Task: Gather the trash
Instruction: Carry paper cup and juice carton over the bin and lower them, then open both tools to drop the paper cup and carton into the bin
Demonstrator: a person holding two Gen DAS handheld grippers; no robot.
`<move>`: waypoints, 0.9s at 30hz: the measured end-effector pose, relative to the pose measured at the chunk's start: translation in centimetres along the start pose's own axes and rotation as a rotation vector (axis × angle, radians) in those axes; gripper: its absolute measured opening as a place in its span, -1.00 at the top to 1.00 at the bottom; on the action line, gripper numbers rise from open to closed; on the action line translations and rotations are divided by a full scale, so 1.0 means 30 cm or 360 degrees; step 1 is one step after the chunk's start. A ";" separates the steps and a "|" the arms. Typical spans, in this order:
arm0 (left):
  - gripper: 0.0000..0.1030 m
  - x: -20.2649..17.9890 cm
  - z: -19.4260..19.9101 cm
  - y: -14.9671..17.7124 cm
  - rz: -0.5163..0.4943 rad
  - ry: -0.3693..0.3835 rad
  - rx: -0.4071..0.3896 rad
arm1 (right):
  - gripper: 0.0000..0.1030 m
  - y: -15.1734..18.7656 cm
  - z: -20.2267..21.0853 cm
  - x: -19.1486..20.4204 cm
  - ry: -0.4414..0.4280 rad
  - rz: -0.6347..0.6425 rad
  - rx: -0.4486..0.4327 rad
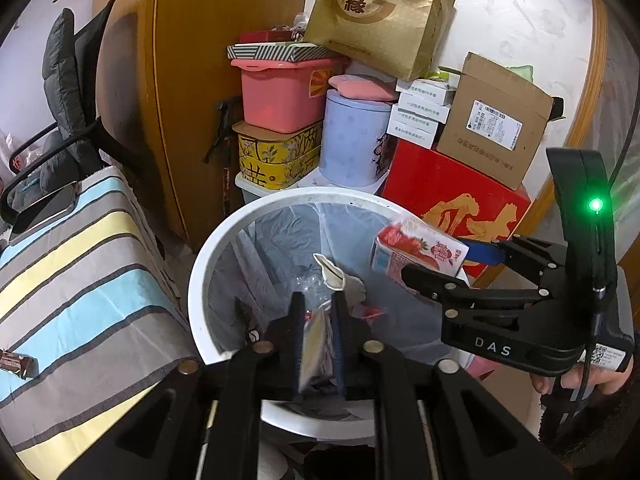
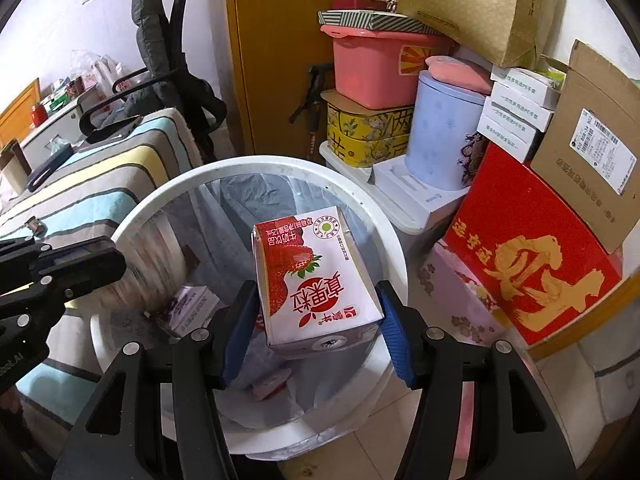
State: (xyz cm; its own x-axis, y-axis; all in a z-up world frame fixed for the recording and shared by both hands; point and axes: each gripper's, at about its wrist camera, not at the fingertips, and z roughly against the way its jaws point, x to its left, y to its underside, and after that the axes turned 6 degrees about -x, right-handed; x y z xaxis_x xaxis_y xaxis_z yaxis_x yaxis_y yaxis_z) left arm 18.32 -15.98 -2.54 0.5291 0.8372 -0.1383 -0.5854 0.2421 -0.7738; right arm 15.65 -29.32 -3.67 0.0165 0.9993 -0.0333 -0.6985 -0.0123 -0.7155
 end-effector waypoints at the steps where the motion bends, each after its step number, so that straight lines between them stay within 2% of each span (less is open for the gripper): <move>1: 0.61 0.001 0.003 0.000 0.0002 -0.0002 -0.0005 | -0.18 -0.001 0.002 -0.001 0.0003 -0.0003 -0.0006; 4: 0.59 0.012 0.012 -0.001 0.0016 -0.0005 -0.0014 | -0.19 -0.006 0.008 -0.001 0.0014 -0.0008 -0.0025; 7: 0.41 0.019 0.024 -0.005 0.0028 -0.0015 -0.0027 | -0.26 -0.011 0.015 -0.002 0.0007 -0.0022 -0.0045; 9: 0.01 0.026 0.036 -0.005 0.0042 -0.0015 -0.0038 | -0.27 -0.013 0.020 -0.002 0.0005 -0.0031 -0.0055; 10: -0.05 0.029 0.043 -0.006 0.0049 -0.0013 -0.0048 | -0.27 -0.013 0.023 0.001 0.0002 -0.0030 -0.0060; 21: -0.07 0.079 0.132 -0.004 0.0086 -0.0067 -0.0122 | -0.27 -0.023 0.076 0.033 -0.0036 -0.0078 -0.0156; 27: -0.08 0.147 0.206 0.012 0.0139 -0.0174 -0.0162 | -0.27 -0.039 0.113 0.095 -0.0083 -0.0071 -0.0228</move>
State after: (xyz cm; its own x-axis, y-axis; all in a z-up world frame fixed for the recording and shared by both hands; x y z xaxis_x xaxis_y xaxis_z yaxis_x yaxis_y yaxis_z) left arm 16.65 -9.16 0.39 0.4060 0.9025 -0.1440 -0.5577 0.1199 -0.8213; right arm 14.10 -26.32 -0.56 0.0056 0.9994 0.0342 -0.5886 0.0309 -0.8078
